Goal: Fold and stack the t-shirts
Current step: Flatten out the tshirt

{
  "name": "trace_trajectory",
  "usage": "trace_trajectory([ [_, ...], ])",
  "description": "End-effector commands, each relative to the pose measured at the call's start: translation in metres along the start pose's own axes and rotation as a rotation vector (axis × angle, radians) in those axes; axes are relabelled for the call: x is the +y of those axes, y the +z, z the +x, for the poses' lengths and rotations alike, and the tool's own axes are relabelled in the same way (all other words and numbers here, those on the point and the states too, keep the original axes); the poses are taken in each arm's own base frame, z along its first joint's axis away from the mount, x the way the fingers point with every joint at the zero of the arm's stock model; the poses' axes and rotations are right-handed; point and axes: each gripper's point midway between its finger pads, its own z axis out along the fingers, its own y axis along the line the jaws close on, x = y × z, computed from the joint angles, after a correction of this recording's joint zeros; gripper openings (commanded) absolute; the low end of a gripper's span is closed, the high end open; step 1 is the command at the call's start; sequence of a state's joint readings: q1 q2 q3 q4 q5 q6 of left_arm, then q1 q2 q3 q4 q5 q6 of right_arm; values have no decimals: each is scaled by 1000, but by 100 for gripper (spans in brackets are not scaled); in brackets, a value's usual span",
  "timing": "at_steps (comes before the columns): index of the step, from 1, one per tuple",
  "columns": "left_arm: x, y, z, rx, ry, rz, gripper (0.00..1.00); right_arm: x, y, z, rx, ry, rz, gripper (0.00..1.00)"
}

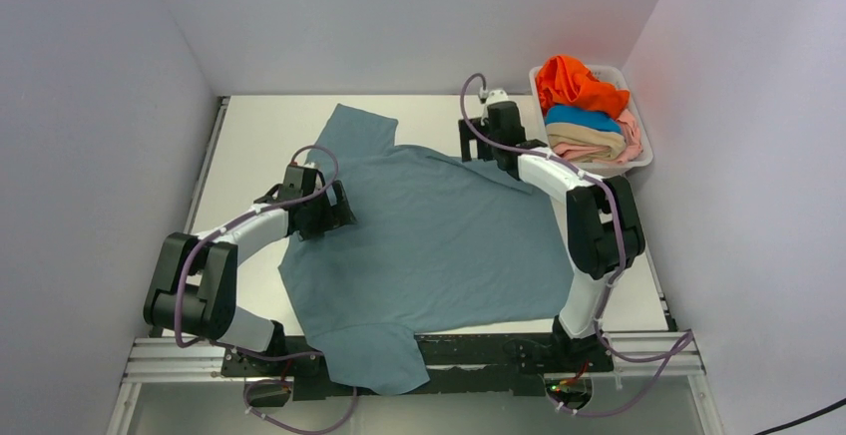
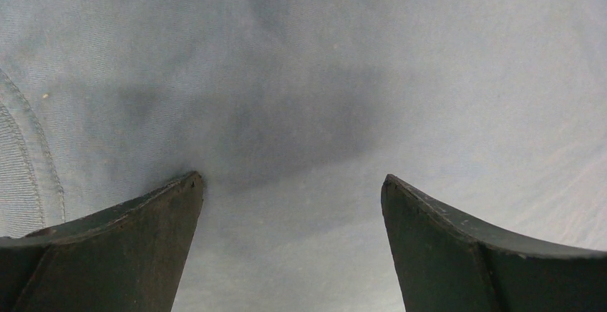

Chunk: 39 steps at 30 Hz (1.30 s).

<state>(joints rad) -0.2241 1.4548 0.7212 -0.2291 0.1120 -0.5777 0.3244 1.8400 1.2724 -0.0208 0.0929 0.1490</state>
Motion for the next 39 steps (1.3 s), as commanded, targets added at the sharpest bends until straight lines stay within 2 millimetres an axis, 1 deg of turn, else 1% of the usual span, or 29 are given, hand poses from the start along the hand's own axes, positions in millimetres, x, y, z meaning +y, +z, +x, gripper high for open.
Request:
trace_trajectory([
  [1,30,-2,8,35,18,-127,99,-47,-23,33,192,-419,71,99],
  [3,30,-3,6,30,16,-124,99,-69,-34,29,231,-482,143,99],
  [4,30,-3,6,29,17,-123,99,-76,-38,30,252,-505,141,98],
  [6,32,-3,6,31,20,-130,99,-82,-42,37,294,-543,111,97],
  [8,35,-2,5,30,22,-137,99,-88,-41,46,342,-590,102,92],
  [11,36,0,6,37,26,-128,100,-87,-33,64,428,-647,49,86],
  [15,36,1,7,46,18,-120,100,-90,-14,67,452,-683,53,84],
  [17,36,1,7,44,18,-120,100,-91,-6,73,472,-692,49,82],
  [21,37,1,6,40,22,-123,99,-96,7,89,525,-704,56,74],
  [23,38,2,7,51,25,-124,99,-97,11,97,545,-701,54,73],
  [25,37,3,7,55,28,-117,99,-100,15,97,533,-702,77,70],
  [28,40,3,7,51,29,-133,99,-108,20,98,531,-704,126,62],
  [31,42,2,6,44,28,-143,99,-111,20,92,519,-700,154,56],
  [32,42,2,5,45,28,-143,100,-112,20,86,499,-696,170,53],
  [34,42,3,6,46,26,-143,99,-113,20,75,452,-693,203,41],
  [35,42,4,6,50,25,-141,99,-112,21,72,437,-691,197,38],
  [37,41,5,7,53,22,-137,99,-107,23,74,435,-689,163,32],
  [39,42,6,7,56,24,-141,99,-104,26,78,451,-684,141,24],
])
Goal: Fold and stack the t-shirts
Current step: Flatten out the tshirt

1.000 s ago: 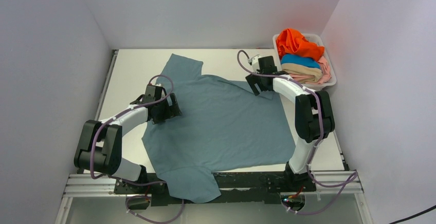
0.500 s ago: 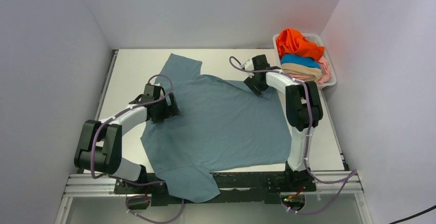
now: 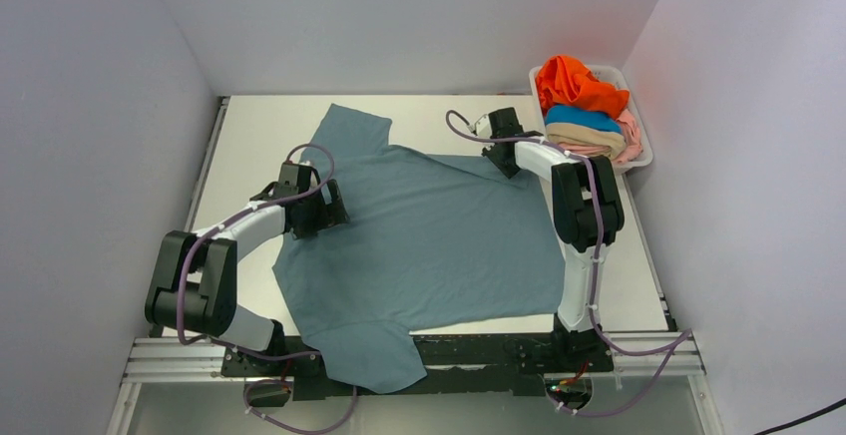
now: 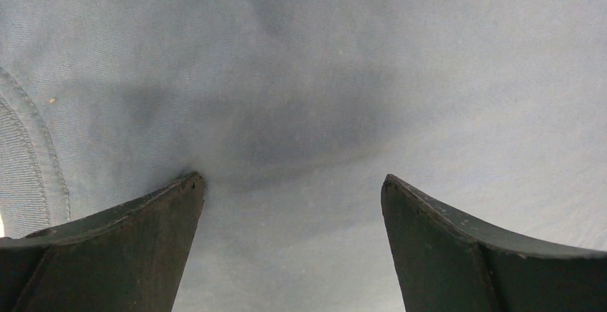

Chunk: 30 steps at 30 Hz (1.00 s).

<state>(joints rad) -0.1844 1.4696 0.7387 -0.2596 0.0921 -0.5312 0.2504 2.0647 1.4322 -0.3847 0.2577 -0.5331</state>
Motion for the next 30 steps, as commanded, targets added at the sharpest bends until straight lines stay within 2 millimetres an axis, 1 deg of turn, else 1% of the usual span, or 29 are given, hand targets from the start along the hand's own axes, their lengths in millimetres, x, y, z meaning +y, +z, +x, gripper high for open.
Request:
trace_trajectory([
  [1,26,7,15,58,14,-93,99,-1,8,-6,-12,6,-4,23],
  [3,26,7,15,58,13,-93,99,4,9,-4,-2,-3,-33,24],
  [6,25,8,15,63,16,-92,99,6,4,-7,-20,-3,-47,22],
  [8,25,7,14,61,16,-91,99,6,-3,-9,-28,2,-55,25],
  [10,25,7,15,62,16,-87,99,5,-12,-15,-49,18,-72,27],
  [12,25,7,15,60,15,-86,99,5,-24,-26,-99,35,-89,31],
  [14,26,8,15,60,12,-90,99,12,-36,-41,-166,38,-120,33],
  [16,25,8,15,63,10,-85,99,28,-46,-60,-238,15,-163,33],
  [18,22,9,15,64,9,-72,100,47,-49,-75,-275,-12,-192,34],
  [20,22,10,16,70,8,-69,100,68,-48,-90,-300,-41,-207,37],
  [22,21,10,15,67,8,-68,99,90,-45,-103,-319,-73,-230,35],
  [23,22,10,15,68,8,-70,99,103,-39,-105,-308,-91,-248,35],
  [25,23,10,16,72,9,-73,99,119,-33,-115,-307,-119,-250,36],
  [26,22,9,16,70,9,-72,99,123,-29,-120,-308,-127,-227,36],
  [27,23,9,15,66,8,-73,99,123,-24,-124,-306,-122,-201,36],
  [30,25,6,15,61,11,-82,99,115,-10,-127,-282,-83,-140,38],
])
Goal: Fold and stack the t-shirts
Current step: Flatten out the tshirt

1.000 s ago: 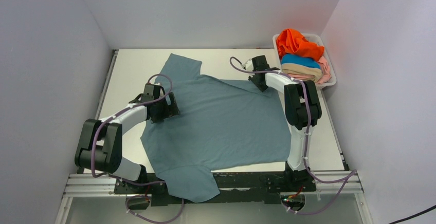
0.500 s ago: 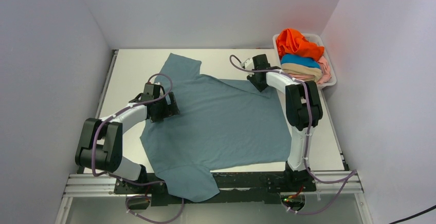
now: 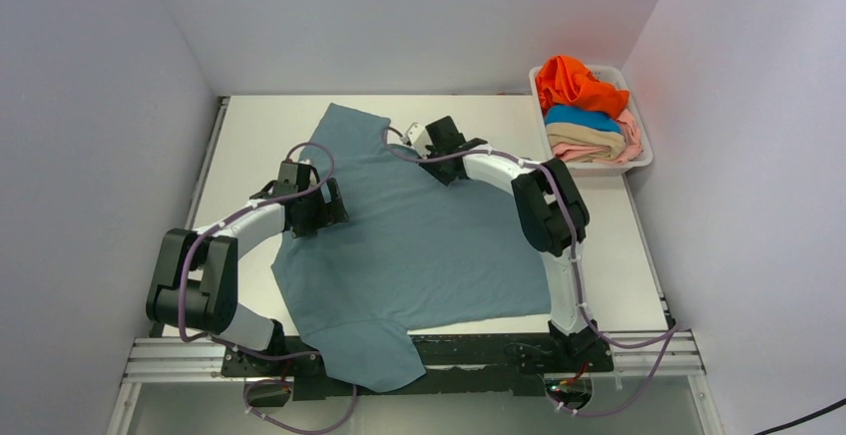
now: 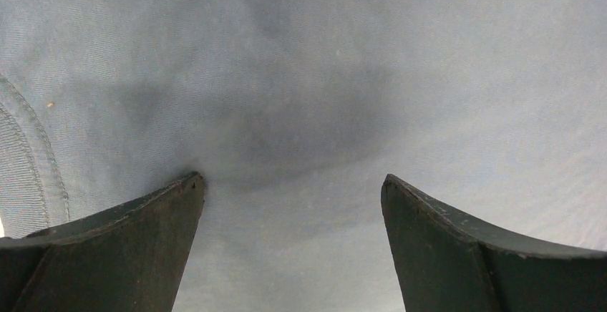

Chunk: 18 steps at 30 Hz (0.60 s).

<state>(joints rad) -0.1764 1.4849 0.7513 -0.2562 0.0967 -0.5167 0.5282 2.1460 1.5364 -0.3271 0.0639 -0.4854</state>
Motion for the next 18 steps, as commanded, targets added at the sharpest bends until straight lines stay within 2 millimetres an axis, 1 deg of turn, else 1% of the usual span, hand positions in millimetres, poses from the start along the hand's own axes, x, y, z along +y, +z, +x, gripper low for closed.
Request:
trace_trajectory([
  [1,24,3,19,62,5,-84,99,-36,13,-5,1,70,153,38],
  [2,25,1,19,59,7,-89,99,-42,12,-1,18,64,194,38],
  [3,26,0,19,56,8,-93,100,-45,12,2,23,58,212,38],
  [6,34,-2,18,46,6,-135,99,-58,7,13,46,65,278,38],
  [10,36,2,22,84,-11,-141,99,-79,-10,23,48,95,330,39],
  [12,35,4,24,100,-22,-139,99,-85,-17,31,60,103,340,40],
  [15,35,5,25,103,-26,-131,99,-98,-24,50,88,133,363,40],
  [18,35,4,24,103,-25,-130,99,-111,-28,73,128,168,379,40],
])
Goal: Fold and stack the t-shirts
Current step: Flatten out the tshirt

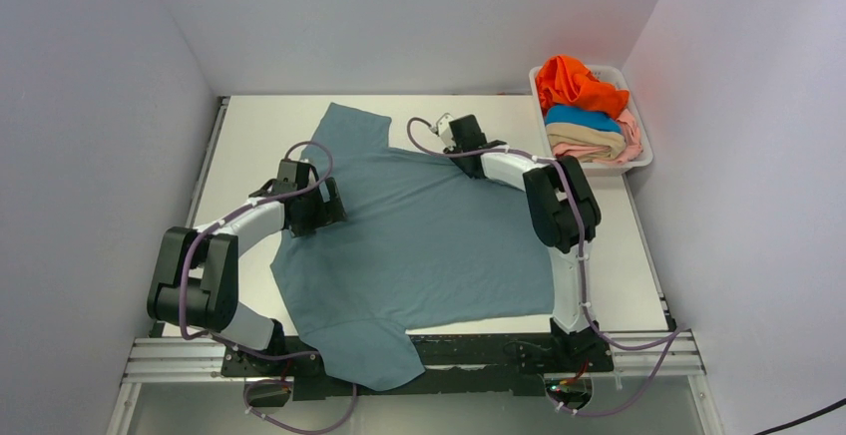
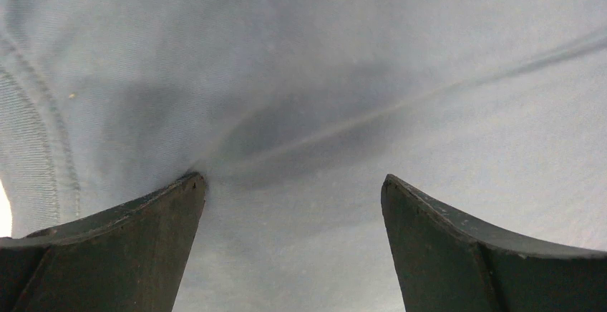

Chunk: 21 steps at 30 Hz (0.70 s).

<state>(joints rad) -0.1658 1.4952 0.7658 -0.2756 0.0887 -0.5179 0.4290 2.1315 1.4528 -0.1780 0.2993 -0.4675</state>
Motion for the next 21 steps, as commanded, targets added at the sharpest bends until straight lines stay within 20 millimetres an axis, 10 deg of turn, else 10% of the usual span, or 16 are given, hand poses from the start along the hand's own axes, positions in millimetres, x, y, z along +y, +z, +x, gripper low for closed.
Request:
trace_trajectory([
  [1,31,5,26,99,-14,-113,99,-45,-11,30,67,61,84,39],
  [9,31,6,25,98,-16,-105,99,-61,-14,49,90,89,82,21],
  [14,29,8,23,102,-17,-107,100,-77,-4,21,24,76,117,13],
  [21,30,8,21,108,-25,-119,99,-152,14,-27,-22,-54,417,23],
])
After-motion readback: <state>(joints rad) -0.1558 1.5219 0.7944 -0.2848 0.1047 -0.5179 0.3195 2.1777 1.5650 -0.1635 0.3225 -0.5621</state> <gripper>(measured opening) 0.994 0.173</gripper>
